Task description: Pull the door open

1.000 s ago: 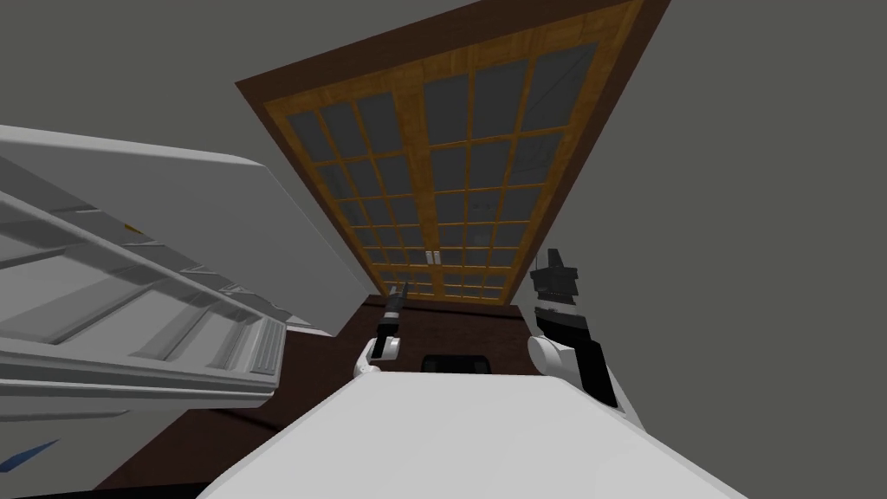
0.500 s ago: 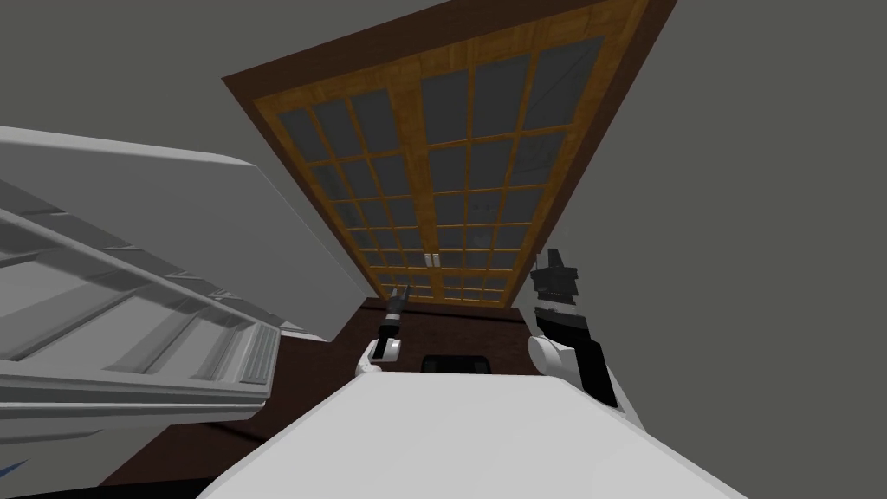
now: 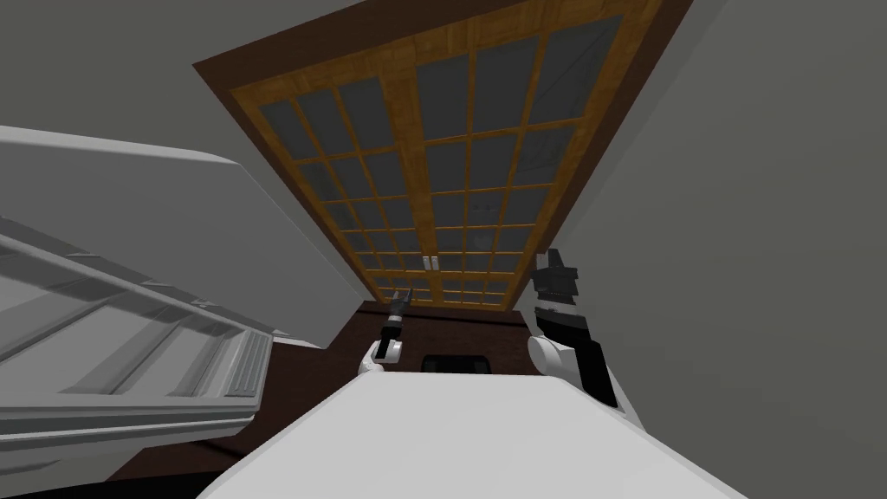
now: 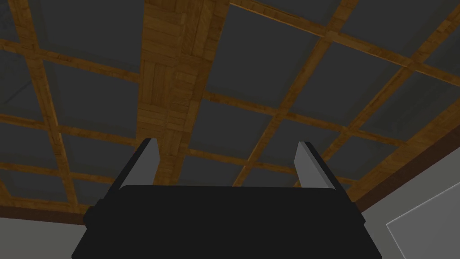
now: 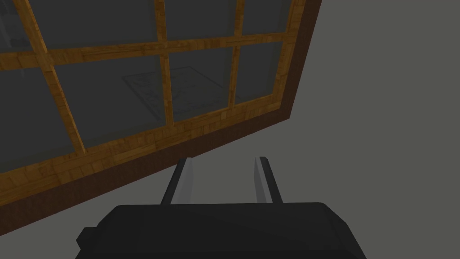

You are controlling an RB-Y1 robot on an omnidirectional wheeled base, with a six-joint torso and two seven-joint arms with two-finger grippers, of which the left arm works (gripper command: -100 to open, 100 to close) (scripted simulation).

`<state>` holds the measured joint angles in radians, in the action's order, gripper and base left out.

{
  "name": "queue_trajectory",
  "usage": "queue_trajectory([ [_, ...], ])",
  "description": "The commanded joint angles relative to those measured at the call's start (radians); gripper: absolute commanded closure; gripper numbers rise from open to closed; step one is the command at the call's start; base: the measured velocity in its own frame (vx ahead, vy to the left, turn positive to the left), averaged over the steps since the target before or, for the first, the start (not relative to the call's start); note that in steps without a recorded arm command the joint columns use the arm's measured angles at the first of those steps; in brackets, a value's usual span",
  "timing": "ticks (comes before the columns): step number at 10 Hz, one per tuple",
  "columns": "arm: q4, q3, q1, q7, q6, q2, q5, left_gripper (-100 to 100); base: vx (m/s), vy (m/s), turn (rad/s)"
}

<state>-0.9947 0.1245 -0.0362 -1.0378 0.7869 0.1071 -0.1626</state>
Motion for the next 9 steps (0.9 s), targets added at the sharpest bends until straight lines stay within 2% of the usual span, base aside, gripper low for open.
queue_trajectory([
  [1,0.034,0.003,0.013,-0.031,0.005,-0.001,-0.007,-100,0.098,-0.001,-0.017],
  [6,0.139,0.011,0.051,-0.113,0.024,-0.003,-0.026,-100,0.098,-0.007,-0.015],
  [7,0.139,0.011,0.051,-0.113,0.024,-0.003,-0.026,-100,0.056,0.005,-0.003],
  [8,0.158,0.013,0.058,-0.128,0.027,-0.003,-0.029,-100,0.055,0.001,-0.008],
  [9,0.197,0.016,0.073,-0.159,0.034,-0.004,-0.036,-100,0.119,0.010,-0.028],
])
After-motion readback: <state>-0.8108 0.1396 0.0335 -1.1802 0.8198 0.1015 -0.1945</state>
